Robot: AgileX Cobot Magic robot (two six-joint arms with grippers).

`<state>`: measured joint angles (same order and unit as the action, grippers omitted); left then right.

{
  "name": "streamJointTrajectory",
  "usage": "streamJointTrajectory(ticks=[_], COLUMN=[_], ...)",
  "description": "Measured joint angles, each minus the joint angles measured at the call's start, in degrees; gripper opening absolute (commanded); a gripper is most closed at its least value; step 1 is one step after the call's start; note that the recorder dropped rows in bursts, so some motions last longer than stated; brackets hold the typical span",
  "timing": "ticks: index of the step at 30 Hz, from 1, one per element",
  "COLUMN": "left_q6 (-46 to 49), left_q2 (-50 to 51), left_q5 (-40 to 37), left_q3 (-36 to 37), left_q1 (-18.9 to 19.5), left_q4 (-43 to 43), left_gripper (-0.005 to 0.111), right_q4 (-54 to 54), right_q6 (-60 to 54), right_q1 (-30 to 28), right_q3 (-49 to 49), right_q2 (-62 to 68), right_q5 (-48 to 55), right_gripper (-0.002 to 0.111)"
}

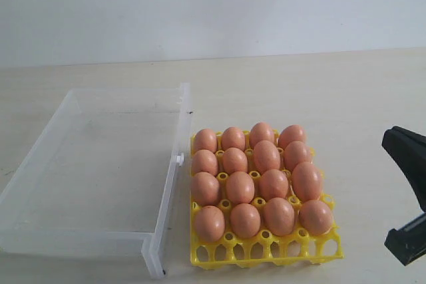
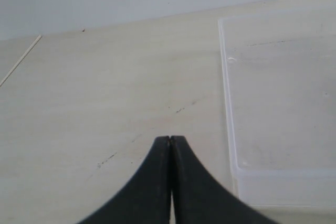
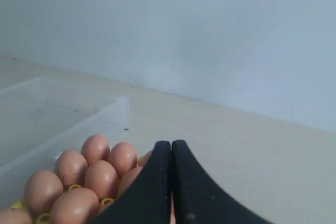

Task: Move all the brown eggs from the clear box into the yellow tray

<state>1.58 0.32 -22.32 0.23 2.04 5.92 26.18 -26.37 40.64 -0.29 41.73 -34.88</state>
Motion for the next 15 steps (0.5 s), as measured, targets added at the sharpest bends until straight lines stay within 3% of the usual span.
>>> streamJointTrajectory(ticks=[8, 15], left_q6=[0.0, 0.0], left_q2=[0.0, 0.0], left_q5=[0.0, 0.0], left_q3=[0.0, 0.0], left_q1=[0.0, 0.0], left_q4=[0.0, 0.0], left_gripper=[0.0, 0.0], right_q4=[-2.06, -2.28], right_q6=[9.72, 9.45], right_q1=[0.0, 0.0], right_q3=[-2.46, -2.59], right_q2=[-3.7, -3.7], right_q5=[0.67, 1.56], right_gripper=[0.0, 0.0])
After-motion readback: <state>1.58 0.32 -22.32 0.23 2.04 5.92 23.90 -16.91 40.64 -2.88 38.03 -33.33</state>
